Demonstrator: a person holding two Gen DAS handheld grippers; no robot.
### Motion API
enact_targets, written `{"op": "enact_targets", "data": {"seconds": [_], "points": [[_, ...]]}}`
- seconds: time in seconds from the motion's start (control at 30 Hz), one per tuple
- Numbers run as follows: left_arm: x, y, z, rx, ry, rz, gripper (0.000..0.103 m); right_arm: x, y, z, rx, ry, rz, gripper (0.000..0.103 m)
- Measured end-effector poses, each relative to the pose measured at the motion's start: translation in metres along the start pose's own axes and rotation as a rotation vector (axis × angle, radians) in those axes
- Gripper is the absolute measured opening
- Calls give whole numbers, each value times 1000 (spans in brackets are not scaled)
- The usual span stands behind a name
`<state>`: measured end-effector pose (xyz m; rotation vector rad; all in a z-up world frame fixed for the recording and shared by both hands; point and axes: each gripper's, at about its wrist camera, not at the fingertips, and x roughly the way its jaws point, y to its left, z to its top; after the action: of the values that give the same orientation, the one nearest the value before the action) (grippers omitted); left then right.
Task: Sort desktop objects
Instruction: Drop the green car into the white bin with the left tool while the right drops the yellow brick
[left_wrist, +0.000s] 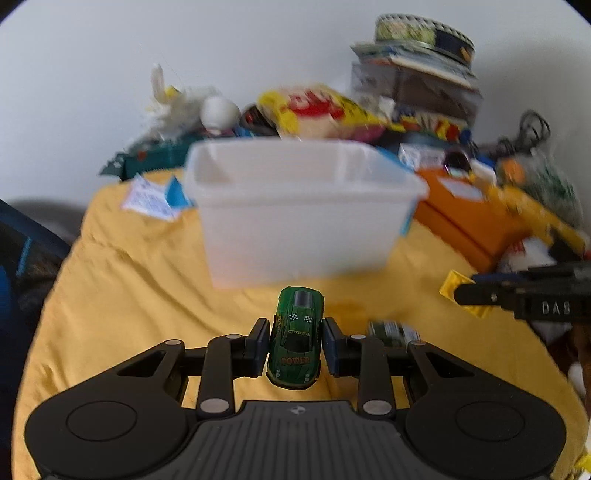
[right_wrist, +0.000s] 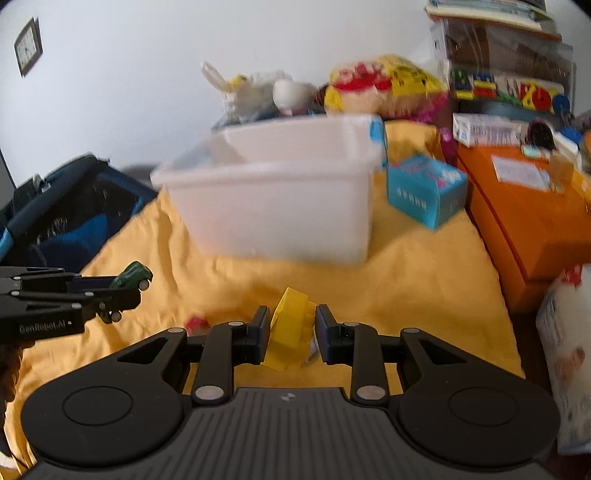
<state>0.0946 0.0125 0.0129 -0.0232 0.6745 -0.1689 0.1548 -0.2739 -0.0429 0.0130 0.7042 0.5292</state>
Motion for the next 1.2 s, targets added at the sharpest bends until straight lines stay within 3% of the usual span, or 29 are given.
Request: {"op": "enact_targets", "data": {"seconds": [0.33,0.5,0.8,0.83,0.87,0.93,0.97,1.2], "points": [[8,21,86,7,-100,36,34,8,2,76,-23,-135,6,30],[26,29,119,-16,-100,50,34,19,-4,111,-21,-175,-6,30],[57,36,146,-13,-66,78,34,52,-7,145,-34,-122,-31,30],[62,38,149,-24,-60,89,38,57,-8,147,-29,-104,-27,32],[66,39,151,-33,-50,100,52,63,-9,150,-16,-86,-26,34],[72,40,152,-36,-55,147,68,72,-10,151,-23,-65,-36,71],[73,41,152,-35,-64,167,68,74,-10,151,-31,-69,-48,76],[48,43,113,-16,-95,131,68,39,-8,120,-41,-156,-28,76]]}}
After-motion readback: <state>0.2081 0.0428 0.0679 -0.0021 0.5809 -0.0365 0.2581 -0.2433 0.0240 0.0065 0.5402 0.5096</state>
